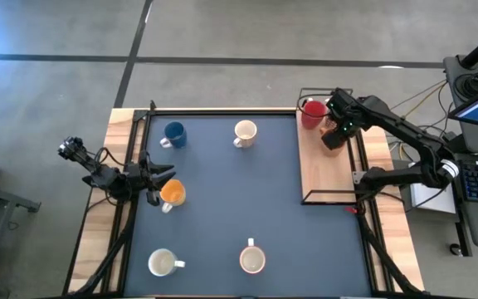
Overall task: Place coffee mugs
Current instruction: Put the orange mug on the shelf
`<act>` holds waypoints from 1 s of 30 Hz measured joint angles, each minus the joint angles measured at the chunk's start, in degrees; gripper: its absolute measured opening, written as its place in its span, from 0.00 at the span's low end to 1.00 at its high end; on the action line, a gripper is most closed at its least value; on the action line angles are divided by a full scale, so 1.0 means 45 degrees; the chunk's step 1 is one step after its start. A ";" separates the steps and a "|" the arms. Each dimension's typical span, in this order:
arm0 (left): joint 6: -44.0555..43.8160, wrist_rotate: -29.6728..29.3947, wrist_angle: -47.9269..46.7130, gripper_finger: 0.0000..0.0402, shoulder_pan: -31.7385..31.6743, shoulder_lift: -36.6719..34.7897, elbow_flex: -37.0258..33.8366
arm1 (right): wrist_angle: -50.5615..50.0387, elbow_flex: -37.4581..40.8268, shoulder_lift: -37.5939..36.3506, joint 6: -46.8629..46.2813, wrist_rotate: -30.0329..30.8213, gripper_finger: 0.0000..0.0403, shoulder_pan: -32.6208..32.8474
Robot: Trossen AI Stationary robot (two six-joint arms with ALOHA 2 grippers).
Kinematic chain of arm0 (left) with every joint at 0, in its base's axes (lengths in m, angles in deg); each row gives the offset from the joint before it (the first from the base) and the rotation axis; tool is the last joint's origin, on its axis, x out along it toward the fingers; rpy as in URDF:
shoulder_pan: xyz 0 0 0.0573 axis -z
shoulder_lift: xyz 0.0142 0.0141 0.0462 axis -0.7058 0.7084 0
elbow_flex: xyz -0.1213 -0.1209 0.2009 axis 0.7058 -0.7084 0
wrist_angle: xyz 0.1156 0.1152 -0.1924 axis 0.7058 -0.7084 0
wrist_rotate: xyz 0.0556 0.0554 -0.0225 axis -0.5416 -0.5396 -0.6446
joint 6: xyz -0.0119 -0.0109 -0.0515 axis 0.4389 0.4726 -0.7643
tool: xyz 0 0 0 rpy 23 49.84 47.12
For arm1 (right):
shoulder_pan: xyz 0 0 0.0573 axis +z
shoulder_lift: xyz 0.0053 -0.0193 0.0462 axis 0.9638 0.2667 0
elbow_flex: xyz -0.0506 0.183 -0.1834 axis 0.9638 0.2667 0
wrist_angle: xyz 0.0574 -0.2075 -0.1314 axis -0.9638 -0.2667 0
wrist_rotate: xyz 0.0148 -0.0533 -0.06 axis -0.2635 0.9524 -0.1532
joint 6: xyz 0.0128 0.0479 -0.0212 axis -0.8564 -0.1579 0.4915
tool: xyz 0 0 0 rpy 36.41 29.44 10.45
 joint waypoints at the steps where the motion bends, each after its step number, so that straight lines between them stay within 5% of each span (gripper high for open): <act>1: 0.0000 0.0000 0.0004 0.24 -0.0004 0.0000 0.0000 | -0.0002 0.0000 0.0000 0.0003 0.0005 0.16 0.0000; 11: 0.0000 0.0000 0.0003 0.24 0.0000 0.0000 0.0002 | -0.0324 -0.0842 0.0000 -0.0609 -0.0010 0.28 0.0010; 14: 0.0000 0.0000 0.0002 0.24 -0.0003 0.0000 0.0003 | -0.0568 -0.1476 -0.0012 -0.1483 -0.0175 0.28 0.0026; 20: 0.0000 0.0000 0.0002 0.24 0.0000 0.0000 0.0000 | -0.0662 -0.1725 -0.0015 -0.2962 -0.2761 0.24 0.0731; 30: 0.0000 0.0000 0.0000 0.24 -0.0002 0.0000 0.0003 | -0.0553 -0.0620 0.0005 -0.4280 -0.2569 0.21 0.2567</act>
